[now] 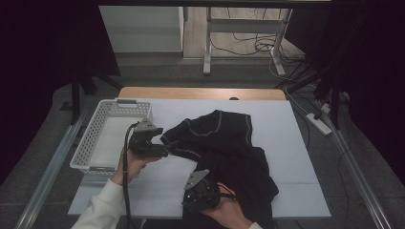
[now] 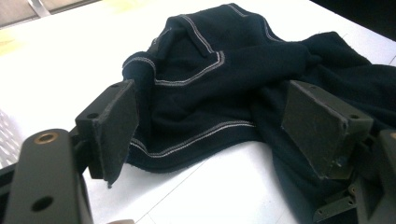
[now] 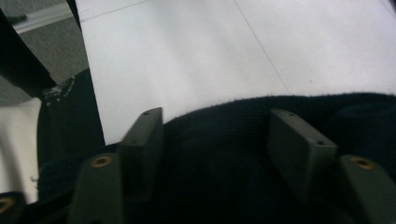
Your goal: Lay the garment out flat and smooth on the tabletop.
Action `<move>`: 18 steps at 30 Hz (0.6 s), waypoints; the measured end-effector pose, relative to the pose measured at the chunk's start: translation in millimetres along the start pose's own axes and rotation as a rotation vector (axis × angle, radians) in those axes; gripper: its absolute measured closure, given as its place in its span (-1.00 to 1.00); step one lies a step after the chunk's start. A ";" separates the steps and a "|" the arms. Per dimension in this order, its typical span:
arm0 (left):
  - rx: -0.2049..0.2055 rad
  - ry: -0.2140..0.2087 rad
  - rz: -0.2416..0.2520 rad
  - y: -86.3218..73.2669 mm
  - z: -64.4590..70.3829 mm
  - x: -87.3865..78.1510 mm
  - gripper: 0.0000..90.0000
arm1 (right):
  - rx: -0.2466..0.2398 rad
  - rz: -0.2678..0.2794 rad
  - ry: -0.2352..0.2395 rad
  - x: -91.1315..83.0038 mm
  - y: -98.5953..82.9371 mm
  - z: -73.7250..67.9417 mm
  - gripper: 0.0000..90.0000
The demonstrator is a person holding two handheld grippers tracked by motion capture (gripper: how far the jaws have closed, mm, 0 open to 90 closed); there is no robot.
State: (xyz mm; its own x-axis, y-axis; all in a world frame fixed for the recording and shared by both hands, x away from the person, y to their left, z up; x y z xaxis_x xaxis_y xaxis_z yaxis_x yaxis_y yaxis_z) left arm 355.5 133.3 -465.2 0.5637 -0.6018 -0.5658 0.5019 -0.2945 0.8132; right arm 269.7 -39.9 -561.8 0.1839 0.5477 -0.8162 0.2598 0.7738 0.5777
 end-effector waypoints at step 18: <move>0.002 -0.001 -0.011 -1.2 0.0 2.6 -0.56 | -0.070 0.040 0.088 -9.4 -6.3 -23.7 0.79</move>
State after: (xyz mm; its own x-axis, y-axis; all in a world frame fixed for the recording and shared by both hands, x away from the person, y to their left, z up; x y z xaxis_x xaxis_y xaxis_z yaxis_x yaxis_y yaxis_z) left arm 356.4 132.1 -467.7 0.5576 -0.5992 -0.5745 0.5067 -0.3026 0.8073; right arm 243.9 -42.4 -557.8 0.1077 0.6020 -0.7912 0.1867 0.7694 0.6109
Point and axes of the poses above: each handheld gripper's, and its own axes: x roughly forward along the jaws, y roughly out of its top, z roughly to its right, the point moved 5 cm from there along x, roughly forward along the jaws, and after that the axes turned 1 degree about -y, right-handed, at the moved point
